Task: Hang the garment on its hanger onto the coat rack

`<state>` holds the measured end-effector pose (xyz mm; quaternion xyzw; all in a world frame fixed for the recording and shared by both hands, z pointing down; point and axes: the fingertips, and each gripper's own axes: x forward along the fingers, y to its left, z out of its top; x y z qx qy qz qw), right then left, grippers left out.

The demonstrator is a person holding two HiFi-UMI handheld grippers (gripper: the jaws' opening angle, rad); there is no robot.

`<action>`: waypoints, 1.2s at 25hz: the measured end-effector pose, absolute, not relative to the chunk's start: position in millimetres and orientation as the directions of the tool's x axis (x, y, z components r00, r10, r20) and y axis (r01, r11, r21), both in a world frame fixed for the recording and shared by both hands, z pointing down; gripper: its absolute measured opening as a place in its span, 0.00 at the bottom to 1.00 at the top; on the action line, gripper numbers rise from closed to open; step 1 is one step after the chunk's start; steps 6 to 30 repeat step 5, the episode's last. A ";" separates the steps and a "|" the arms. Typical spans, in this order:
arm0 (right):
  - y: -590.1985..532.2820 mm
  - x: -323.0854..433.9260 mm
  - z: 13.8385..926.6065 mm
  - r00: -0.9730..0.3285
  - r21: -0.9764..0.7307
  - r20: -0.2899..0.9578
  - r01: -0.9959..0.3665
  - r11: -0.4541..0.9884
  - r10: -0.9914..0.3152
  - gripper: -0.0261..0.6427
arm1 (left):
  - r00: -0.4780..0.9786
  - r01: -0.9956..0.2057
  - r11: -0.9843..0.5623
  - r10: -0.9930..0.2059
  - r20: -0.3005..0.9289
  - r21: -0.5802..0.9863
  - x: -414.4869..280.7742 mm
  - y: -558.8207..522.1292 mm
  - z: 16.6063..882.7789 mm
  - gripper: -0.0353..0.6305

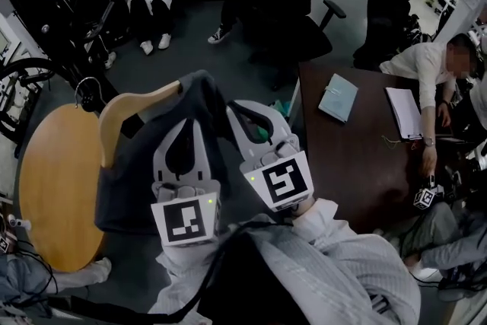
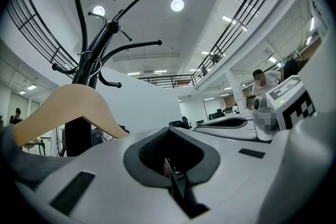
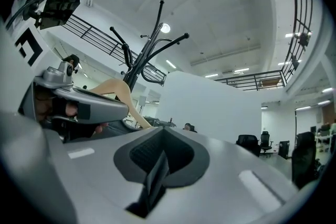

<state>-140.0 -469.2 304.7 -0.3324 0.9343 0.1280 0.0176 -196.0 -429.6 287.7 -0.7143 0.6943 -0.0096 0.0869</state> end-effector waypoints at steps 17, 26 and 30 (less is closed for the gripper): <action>-469.8 -133.2 316.0 -0.771 0.231 -0.107 -0.633 0.739 -0.627 0.04 | 0.076 -0.986 -0.062 -0.994 -0.083 -0.157 -184.7 -431.5 300.1 0.06; -469.8 -133.2 316.0 -0.771 0.231 -0.107 -0.633 0.739 -0.627 0.04 | 0.076 -0.986 -0.062 -0.994 -0.083 -0.157 -184.7 -431.5 300.1 0.06; -469.8 -133.2 316.0 -0.771 0.231 -0.107 -0.633 0.739 -0.627 0.04 | 0.076 -0.986 -0.062 -0.994 -0.083 -0.157 -184.7 -431.5 300.1 0.06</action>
